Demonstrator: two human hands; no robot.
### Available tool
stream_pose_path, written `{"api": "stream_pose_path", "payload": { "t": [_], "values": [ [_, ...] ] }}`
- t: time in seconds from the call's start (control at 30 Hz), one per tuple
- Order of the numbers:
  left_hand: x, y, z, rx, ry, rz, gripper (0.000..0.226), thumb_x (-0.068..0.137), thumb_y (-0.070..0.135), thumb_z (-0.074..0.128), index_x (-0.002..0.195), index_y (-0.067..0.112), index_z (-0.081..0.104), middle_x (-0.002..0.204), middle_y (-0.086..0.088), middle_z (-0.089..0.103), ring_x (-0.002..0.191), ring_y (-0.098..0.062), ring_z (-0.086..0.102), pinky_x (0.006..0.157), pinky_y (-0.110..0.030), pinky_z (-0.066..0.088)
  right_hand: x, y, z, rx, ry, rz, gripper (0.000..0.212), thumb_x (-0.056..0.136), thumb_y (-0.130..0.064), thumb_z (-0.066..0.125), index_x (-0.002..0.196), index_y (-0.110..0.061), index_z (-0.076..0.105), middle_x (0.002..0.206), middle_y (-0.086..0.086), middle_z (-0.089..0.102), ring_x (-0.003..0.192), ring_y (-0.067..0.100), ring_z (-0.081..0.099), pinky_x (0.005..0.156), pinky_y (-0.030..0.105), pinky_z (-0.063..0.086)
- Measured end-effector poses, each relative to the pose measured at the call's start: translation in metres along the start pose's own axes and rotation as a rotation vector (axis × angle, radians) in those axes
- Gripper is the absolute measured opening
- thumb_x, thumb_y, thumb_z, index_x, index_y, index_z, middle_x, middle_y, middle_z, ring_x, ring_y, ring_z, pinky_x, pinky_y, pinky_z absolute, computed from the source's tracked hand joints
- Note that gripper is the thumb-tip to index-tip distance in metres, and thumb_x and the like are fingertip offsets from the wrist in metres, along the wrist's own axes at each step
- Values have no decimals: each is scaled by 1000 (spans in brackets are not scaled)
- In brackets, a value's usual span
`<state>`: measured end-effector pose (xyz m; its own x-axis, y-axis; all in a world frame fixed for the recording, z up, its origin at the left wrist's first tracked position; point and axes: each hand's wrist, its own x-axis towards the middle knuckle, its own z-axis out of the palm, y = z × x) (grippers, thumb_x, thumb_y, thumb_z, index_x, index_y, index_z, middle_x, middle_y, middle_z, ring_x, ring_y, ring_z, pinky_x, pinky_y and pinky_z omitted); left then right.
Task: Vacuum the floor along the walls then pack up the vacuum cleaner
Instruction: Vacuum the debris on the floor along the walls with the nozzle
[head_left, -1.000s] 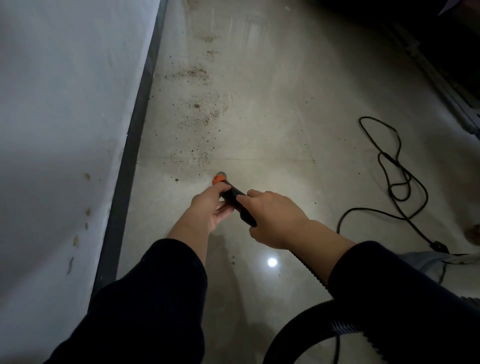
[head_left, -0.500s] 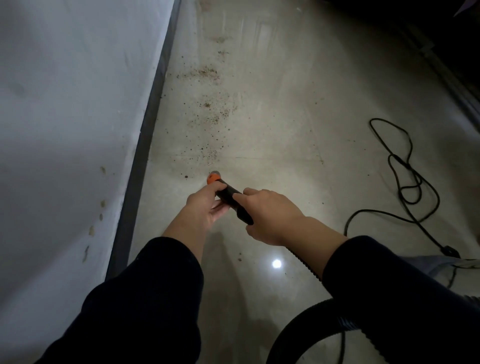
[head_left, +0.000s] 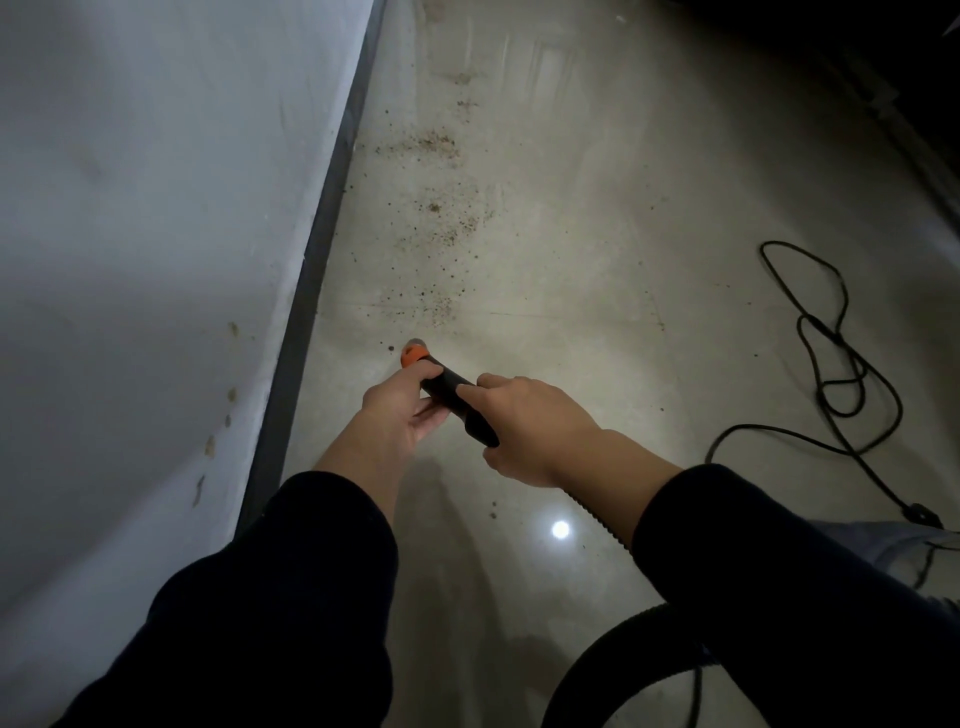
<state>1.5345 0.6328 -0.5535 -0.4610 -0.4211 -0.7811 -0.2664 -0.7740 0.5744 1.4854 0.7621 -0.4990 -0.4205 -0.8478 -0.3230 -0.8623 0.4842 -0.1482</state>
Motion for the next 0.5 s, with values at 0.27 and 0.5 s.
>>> {"api": "stream_pose_path", "payload": {
  "t": [0.27,0.5],
  "values": [
    [-3,5,-16,-16,18,12,39,90,9,65,127,2,54,88,-10,61,79,-21,64,86,-33,56,6,-13,2,-9,1,-31,28,83,-8,55,110,-14,49,99,4,49,72,23,44,48,29,26],
    [-3,9,-28,-27,39,1,39,90,10,67,126,1,55,85,-10,63,78,-20,65,85,-31,56,14,-21,4,-14,3,-55,32,84,-9,56,115,-14,48,102,4,50,72,23,43,47,28,25]
  ]
}}
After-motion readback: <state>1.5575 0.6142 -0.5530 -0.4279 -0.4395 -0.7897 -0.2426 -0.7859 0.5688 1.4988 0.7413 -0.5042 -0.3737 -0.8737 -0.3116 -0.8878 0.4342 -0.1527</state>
